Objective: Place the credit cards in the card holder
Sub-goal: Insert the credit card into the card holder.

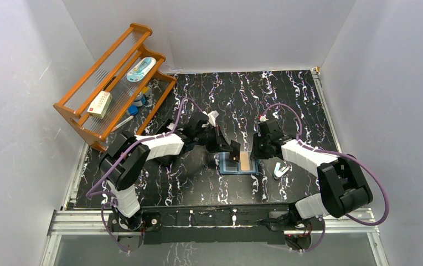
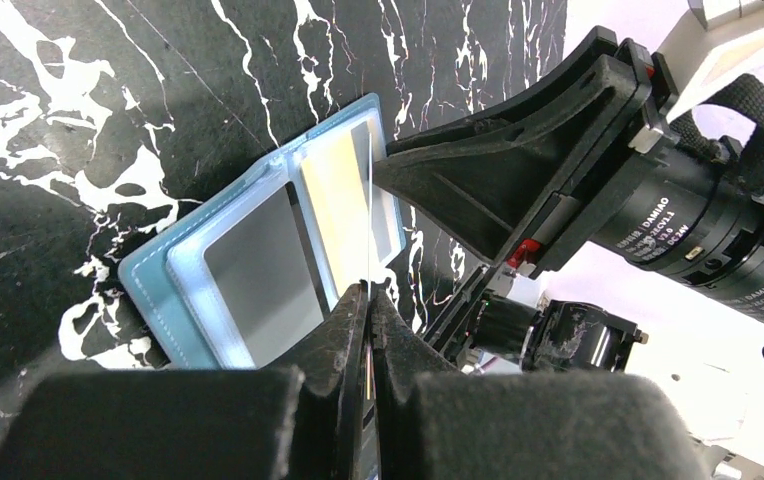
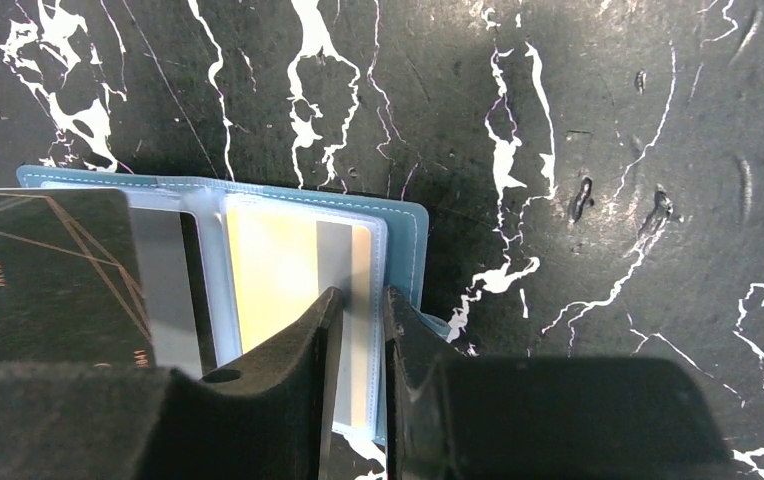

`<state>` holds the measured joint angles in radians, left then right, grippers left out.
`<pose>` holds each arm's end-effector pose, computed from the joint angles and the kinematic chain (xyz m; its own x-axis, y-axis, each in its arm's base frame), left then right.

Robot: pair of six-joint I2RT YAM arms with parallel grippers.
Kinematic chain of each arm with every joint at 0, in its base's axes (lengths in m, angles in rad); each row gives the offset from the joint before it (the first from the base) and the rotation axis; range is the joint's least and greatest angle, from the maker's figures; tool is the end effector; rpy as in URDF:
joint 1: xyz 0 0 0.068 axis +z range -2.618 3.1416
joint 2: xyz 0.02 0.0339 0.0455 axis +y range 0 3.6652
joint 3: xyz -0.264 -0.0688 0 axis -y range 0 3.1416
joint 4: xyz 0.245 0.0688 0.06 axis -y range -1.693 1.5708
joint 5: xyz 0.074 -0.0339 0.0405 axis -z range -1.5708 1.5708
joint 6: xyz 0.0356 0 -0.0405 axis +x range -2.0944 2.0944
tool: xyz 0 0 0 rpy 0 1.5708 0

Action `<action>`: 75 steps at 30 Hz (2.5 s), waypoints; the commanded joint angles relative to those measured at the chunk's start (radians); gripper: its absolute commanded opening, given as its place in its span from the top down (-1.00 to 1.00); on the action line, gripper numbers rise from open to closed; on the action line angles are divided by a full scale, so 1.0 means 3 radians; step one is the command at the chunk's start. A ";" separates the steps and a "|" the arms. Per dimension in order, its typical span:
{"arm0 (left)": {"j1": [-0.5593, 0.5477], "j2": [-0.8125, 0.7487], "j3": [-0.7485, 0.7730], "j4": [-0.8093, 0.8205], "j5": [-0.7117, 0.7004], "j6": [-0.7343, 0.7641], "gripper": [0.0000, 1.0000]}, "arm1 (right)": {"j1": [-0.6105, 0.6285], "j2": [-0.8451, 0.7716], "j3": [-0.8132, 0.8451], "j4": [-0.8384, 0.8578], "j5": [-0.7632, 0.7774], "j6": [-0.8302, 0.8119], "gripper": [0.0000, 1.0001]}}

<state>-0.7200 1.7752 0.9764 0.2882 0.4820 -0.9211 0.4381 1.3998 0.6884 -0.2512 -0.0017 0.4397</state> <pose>0.2745 -0.2627 0.1867 -0.9296 -0.1232 -0.3474 0.2448 0.4983 -0.8317 0.2376 0.1114 0.1692 -0.8534 0.0703 -0.5164 -0.0683 0.9672 0.2445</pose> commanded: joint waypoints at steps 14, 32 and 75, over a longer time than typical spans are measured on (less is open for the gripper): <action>-0.0065 0.0209 -0.0028 0.0043 -0.0033 -0.0317 1.00 | -0.0011 0.0002 -0.0147 0.0042 -0.0034 -0.0054 0.46; -0.0169 0.0308 -0.0054 -0.0129 -0.0132 -0.0483 1.00 | -0.0013 -0.0033 -0.0155 0.0029 -0.0019 -0.0054 0.45; -0.0364 0.0445 0.0093 0.0057 -0.0678 -0.0334 0.67 | -0.0020 -0.0315 -0.0144 -0.0065 -0.0120 0.0143 0.39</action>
<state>-0.8223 1.9400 0.9722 0.3927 0.3382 -1.0737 0.4259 1.3556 0.6373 -0.2089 -0.0261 0.4763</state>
